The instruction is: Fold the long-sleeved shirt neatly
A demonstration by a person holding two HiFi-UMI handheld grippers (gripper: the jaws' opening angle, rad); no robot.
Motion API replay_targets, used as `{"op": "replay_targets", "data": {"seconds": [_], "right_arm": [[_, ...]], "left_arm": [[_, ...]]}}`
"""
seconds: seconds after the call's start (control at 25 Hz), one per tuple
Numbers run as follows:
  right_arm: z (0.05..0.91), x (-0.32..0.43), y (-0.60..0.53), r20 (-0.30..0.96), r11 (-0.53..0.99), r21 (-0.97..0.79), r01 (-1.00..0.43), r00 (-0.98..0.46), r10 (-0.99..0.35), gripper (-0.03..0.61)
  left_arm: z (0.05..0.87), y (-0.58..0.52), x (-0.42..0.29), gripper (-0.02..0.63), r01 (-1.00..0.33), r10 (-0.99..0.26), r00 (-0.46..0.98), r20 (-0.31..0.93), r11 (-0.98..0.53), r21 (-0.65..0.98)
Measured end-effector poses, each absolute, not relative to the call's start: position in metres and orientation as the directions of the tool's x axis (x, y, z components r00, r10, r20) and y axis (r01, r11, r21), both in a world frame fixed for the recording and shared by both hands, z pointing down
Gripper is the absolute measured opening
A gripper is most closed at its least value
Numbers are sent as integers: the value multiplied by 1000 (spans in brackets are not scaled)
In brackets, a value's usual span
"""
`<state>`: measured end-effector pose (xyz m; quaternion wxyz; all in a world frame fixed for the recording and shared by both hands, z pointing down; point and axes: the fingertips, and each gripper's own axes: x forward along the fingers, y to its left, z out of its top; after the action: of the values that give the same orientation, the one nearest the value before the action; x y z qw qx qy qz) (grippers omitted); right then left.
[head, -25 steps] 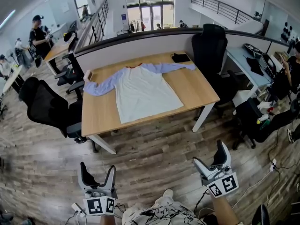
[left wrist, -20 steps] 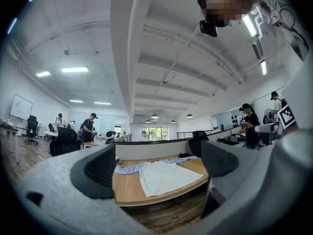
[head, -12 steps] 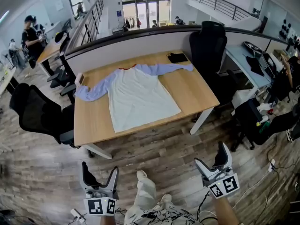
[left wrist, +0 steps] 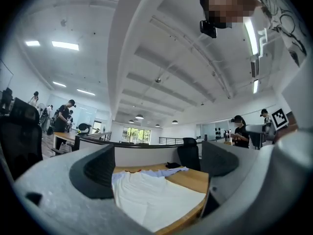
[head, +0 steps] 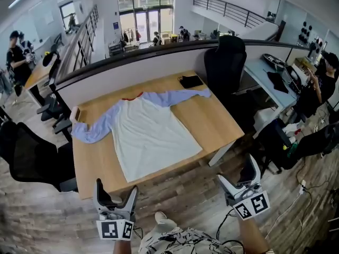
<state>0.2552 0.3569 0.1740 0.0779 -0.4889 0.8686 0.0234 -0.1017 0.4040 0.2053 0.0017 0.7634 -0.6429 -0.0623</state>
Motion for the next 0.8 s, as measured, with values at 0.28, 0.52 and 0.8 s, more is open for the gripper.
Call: {"op": "replay_targets", "data": {"seconds": [0.28,0.52,0.8], "right_arm": [[186,244,307,-136,470,-31,-882,-462,-876,531],[213,257,263,-95,445,-70,-893,-438,-894,529],[232,288,162,-88,457,-99,-884,-450,-889,529]], "left_arm": [[210,333,-105,549,-961,-962,263,-79,-268,72],[226,283,-93,551,-953,-957,287,-50,-291,89],[239,197,-61,551,-957,-962,273,-32,-275,94]]}}
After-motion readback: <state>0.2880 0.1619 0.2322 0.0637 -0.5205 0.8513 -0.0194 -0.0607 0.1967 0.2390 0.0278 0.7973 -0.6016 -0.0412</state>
